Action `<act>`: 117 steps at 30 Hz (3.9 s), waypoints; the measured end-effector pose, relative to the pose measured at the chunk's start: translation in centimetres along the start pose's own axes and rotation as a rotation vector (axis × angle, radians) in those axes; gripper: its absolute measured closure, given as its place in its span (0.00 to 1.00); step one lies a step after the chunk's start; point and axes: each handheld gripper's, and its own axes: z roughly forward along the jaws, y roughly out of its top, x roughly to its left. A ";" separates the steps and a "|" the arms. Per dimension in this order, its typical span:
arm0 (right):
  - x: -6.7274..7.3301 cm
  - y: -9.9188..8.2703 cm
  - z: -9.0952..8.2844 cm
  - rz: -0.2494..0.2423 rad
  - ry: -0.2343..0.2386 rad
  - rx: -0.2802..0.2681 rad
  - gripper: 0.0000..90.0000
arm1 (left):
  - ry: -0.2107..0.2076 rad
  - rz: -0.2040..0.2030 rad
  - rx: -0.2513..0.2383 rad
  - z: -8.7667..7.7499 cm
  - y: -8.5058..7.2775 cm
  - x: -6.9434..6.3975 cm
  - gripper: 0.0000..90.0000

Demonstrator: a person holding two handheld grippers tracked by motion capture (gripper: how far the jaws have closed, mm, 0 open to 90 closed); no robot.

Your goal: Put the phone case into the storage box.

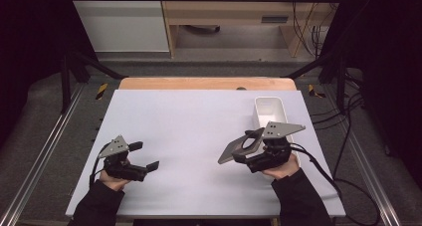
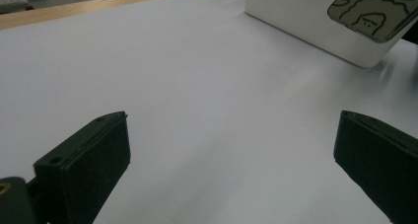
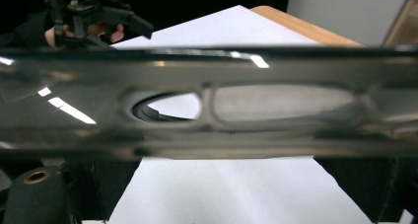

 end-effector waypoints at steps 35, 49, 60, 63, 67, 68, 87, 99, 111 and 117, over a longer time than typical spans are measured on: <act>-2.1 5.1 -3.4 0.091 -0.279 -0.020 0.13 | 0.015 -0.022 0.030 0.2 -0.9 0.7 0.00; -4.7 5.9 -4.6 0.143 -0.409 0.007 0.13 | 0.012 -0.023 0.031 0.2 -0.9 0.7 0.00; -7.0 6.1 -4.6 0.188 -0.496 0.060 0.13 | 0.013 -0.023 0.033 0.2 -1.0 0.8 0.00; -7.5 6.1 -4.5 0.193 -0.515 0.071 0.13 | 0.012 -0.023 0.034 0.2 -1.0 0.8 0.00; -8.3 6.1 -4.3 0.206 -0.540 0.087 0.13 | 0.012 -0.023 0.035 0.3 -1.0 0.8 0.00; -8.7 6.0 -4.2 0.217 -0.552 0.094 0.13 | 0.011 -0.022 0.036 0.3 -1.0 0.8 0.00; -12.1 5.0 -2.1 0.314 -0.658 0.138 0.13 | 0.006 -0.020 0.044 0.5 -1.0 0.8 0.00; -13.6 4.3 -0.2 0.364 -0.700 0.195 0.13 | 0.005 -0.018 0.045 0.5 -1.0 0.9 0.00; -14.9 3.6 1.6 0.414 -0.727 0.253 0.13 | 0.001 -0.018 0.048 0.5 -1.1 0.9 0.00; -15.7 3.2 2.6 0.442 -0.731 0.278 0.13 | -0.001 -0.017 0.050 0.5 -1.1 0.9 0.00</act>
